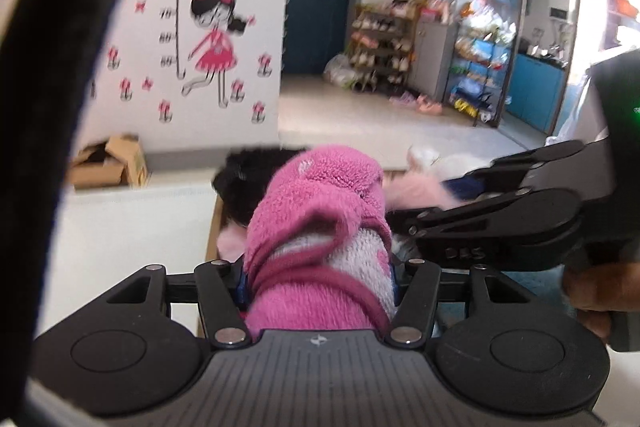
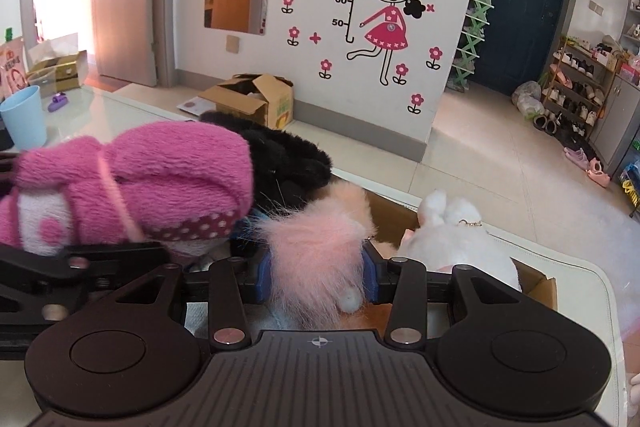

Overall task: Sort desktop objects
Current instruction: 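Carry the pink towel doll and pink keychain into the box and release both, then move both tools back toward the two black sock dolls on the table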

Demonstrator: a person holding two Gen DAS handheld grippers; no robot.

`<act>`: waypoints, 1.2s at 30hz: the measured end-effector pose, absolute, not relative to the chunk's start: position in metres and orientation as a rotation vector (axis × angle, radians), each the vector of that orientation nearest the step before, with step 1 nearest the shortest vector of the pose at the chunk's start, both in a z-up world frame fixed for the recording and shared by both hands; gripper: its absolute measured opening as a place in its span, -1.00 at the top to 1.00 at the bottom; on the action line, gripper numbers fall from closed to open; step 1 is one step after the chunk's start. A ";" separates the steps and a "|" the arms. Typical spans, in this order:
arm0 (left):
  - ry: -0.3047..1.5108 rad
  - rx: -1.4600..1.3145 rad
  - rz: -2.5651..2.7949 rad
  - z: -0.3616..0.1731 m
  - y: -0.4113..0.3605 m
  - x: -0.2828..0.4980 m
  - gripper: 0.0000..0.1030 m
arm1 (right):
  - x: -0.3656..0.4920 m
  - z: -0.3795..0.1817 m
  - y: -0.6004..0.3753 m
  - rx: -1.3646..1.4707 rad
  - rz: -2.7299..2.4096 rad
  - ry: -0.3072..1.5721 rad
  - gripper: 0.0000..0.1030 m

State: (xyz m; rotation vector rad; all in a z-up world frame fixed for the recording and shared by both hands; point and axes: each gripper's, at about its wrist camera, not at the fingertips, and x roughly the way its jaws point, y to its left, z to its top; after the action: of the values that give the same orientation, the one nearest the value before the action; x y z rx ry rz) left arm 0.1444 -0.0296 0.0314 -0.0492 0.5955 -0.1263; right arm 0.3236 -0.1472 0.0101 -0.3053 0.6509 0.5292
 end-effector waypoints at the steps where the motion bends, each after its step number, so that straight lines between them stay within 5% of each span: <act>1: 0.642 -0.059 -0.124 0.025 -0.029 0.151 -0.09 | 0.323 0.010 -0.146 -0.314 0.524 0.648 -0.06; 4: 0.665 -0.033 -0.124 0.026 -0.032 0.152 -0.19 | 0.315 0.013 -0.146 -0.322 0.527 0.626 -0.30; 12: 0.630 -0.010 -0.123 0.041 -0.029 0.124 -0.78 | 0.298 0.029 -0.162 -0.278 0.541 0.581 -0.31; 19: 0.579 0.049 -0.118 0.053 -0.019 0.085 -0.97 | 0.265 0.049 -0.187 -0.200 0.542 0.529 -0.40; 36: 0.592 0.184 0.071 0.032 0.032 0.046 -0.98 | 0.133 0.020 -0.175 -0.077 0.694 0.523 -0.62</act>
State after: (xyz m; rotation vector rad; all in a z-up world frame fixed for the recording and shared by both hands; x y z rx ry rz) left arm 0.0460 0.0321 0.0318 0.1837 0.5922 0.0713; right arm 0.1335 -0.1755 0.0202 -0.0774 0.5228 0.6941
